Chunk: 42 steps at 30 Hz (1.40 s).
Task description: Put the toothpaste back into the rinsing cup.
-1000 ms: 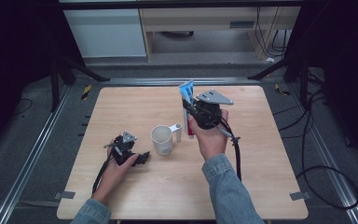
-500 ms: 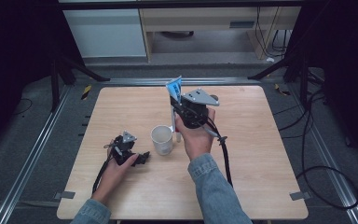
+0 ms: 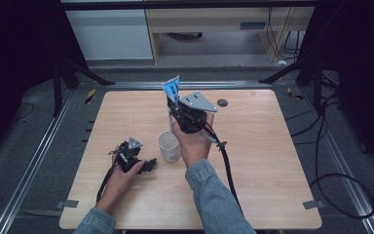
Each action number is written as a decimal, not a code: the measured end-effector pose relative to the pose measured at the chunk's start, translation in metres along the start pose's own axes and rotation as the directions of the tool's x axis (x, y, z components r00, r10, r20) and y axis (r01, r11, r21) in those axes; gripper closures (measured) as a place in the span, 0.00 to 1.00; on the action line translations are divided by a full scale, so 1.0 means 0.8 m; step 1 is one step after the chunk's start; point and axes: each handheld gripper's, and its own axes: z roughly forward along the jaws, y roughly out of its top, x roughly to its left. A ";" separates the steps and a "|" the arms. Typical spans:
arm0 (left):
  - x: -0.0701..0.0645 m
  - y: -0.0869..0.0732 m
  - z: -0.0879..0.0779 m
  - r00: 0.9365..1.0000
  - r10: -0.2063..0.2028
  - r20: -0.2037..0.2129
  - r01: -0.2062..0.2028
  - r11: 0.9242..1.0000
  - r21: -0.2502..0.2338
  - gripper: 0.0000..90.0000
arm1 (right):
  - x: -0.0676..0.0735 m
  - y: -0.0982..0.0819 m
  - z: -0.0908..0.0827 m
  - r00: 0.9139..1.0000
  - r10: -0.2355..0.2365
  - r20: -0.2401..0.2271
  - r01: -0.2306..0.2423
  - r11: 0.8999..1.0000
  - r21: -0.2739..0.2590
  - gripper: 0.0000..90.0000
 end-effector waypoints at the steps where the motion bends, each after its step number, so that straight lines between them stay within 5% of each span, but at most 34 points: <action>1: 0.000 0.000 0.000 1.000 0.000 0.000 0.000 1.000 0.000 0.00 | 0.000 0.000 0.000 1.000 0.000 0.000 0.000 1.000 0.000 0.82; 29: 0.000 0.000 0.000 1.000 0.004 0.001 -0.004 1.000 0.000 0.00 | 0.014 -0.030 0.014 0.999 0.026 -0.028 -0.026 1.000 0.007 0.82; 42: 0.001 0.000 0.001 1.000 0.008 0.002 -0.008 1.000 -0.001 0.00 | 0.011 -0.067 0.026 0.999 0.044 -0.022 -0.043 0.998 0.042 0.82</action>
